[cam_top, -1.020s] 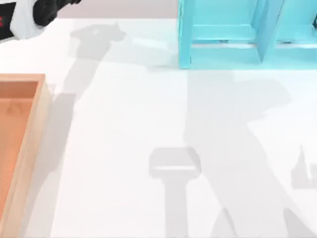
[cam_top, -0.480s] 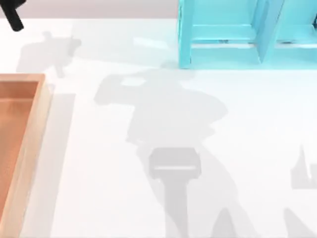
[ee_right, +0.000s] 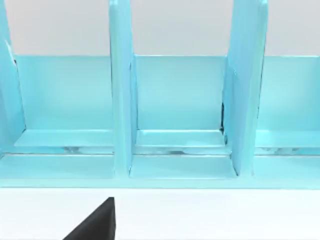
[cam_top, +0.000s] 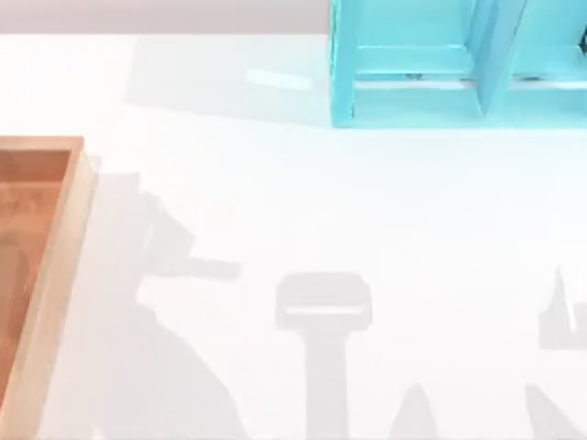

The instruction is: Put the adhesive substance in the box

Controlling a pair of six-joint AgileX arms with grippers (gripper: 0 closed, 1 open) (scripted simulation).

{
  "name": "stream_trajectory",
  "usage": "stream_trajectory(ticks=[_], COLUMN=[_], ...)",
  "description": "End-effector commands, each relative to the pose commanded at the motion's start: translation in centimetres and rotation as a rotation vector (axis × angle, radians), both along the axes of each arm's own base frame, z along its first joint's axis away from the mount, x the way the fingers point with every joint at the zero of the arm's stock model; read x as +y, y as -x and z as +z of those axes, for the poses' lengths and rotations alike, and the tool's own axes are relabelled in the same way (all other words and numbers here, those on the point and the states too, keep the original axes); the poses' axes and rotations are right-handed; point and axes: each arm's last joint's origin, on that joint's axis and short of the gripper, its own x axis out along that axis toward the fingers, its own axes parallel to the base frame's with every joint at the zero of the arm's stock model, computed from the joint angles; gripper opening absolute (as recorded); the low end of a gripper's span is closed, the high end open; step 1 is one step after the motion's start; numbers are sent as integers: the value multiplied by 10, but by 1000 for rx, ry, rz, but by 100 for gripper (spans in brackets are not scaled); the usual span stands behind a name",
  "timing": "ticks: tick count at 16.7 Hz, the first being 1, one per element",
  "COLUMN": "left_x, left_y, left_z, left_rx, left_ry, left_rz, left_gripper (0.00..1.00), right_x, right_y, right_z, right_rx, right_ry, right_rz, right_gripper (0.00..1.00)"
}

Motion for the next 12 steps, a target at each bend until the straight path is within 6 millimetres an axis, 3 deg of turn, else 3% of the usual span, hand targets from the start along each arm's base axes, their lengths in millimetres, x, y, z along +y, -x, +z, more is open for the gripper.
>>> stream_trajectory(ticks=[6, 12], left_x=[54, 75], left_y=[79, 138], left_z=[-51, -84], left_rx=[759, 1278], left_ry=[792, 1393], left_rz=[506, 815], left_gripper=[0, 0], right_x=[0, 0], right_y=[0, 0], right_z=[0, 0], right_rx=[0, 0], right_ry=[0, 0], right_rz=[0, 0], right_gripper=[100, 100])
